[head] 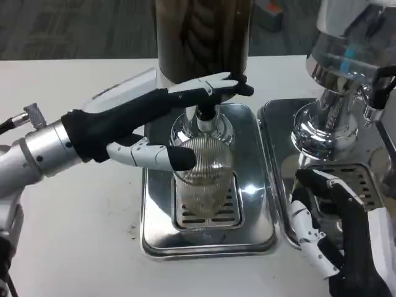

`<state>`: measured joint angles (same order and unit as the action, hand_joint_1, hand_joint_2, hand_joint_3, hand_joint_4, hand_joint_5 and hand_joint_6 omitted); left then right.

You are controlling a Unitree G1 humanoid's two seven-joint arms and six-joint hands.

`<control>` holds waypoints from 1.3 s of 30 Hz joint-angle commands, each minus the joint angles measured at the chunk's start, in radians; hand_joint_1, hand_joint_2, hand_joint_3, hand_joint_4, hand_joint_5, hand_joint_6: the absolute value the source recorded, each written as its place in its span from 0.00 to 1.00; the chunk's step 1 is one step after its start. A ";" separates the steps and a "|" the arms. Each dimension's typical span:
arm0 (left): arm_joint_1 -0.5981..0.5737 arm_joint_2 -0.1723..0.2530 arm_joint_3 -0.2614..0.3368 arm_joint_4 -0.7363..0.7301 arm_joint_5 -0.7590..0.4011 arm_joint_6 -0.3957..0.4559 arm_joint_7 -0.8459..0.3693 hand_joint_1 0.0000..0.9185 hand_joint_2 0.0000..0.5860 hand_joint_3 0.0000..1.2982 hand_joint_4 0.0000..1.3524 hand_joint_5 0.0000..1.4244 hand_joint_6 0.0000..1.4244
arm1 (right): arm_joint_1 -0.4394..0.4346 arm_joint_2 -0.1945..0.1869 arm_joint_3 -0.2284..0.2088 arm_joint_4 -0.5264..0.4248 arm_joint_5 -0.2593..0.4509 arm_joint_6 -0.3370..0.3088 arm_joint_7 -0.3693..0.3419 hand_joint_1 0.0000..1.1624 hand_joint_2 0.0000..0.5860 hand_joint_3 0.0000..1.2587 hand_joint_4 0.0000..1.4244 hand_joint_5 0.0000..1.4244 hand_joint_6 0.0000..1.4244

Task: Grasp the cup under the faucet to collect the drink, then remove the cup.

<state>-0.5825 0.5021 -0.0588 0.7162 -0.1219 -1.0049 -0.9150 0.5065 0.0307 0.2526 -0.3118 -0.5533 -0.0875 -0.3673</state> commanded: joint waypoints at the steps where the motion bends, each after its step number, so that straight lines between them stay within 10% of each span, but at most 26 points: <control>1: 0.019 0.014 -0.026 0.006 0.043 -0.042 0.014 0.00 0.16 0.12 0.03 0.07 0.14 | -0.005 -0.003 -0.005 -0.001 0.018 -0.003 0.011 0.35 0.72 0.30 0.23 0.21 0.23; 17: 0.038 0.042 -0.061 0.005 0.068 -0.077 0.083 0.00 0.16 0.10 0.02 0.06 0.14 | -0.110 -0.075 -0.066 -0.026 0.174 0.069 0.248 0.48 0.31 0.04 0.04 0.09 0.16; 39: 0.053 0.059 -0.071 -0.022 0.068 -0.069 0.111 0.00 0.17 0.10 0.02 0.06 0.15 | -0.237 -0.209 -0.036 -0.030 0.093 0.140 0.407 0.48 0.25 0.00 0.00 0.00 0.03</control>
<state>-0.5528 0.5481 -0.1087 0.7010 -0.0737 -1.0743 -0.7925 0.2802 -0.1704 0.2129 -0.3431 -0.4493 0.0406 0.0354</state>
